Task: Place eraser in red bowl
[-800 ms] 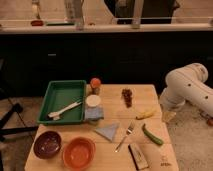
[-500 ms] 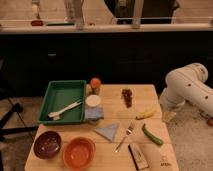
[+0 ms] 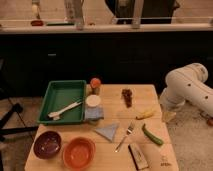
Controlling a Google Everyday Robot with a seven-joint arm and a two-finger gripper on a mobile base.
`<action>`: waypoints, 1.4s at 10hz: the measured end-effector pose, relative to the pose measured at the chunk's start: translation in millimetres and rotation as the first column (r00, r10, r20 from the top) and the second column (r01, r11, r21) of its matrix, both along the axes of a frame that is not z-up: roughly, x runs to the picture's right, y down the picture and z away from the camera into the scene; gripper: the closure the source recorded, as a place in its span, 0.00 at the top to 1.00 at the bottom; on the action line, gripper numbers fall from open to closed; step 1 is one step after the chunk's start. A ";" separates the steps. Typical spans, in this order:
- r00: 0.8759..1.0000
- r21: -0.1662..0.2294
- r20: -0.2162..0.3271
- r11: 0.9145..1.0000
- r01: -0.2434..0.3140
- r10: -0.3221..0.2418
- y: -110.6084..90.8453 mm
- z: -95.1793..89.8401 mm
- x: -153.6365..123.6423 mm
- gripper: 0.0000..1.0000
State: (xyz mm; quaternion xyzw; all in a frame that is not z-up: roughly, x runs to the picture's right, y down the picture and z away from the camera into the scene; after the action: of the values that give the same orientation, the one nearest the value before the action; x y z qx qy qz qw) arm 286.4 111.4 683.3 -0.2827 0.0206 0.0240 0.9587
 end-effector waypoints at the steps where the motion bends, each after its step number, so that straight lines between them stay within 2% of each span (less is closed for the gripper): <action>1: 1.000 0.000 0.000 1.000 0.000 0.000 0.0 0.0 0.0 0.62; 12: 1.000 0.002 0.000 1.000 -0.003 0.003 0.1 0.0 0.2 0.62; 13: 1.000 0.011 0.000 1.000 -0.024 0.024 2.0 -0.4 -1.3 0.62; 14: 0.998 0.017 -0.008 0.997 -0.069 0.069 7.4 -1.9 -3.8 0.62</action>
State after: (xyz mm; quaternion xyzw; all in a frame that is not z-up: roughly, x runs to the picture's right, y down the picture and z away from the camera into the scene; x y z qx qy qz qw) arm 282.5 118.8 681.4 -0.2751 0.0147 0.0586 0.9595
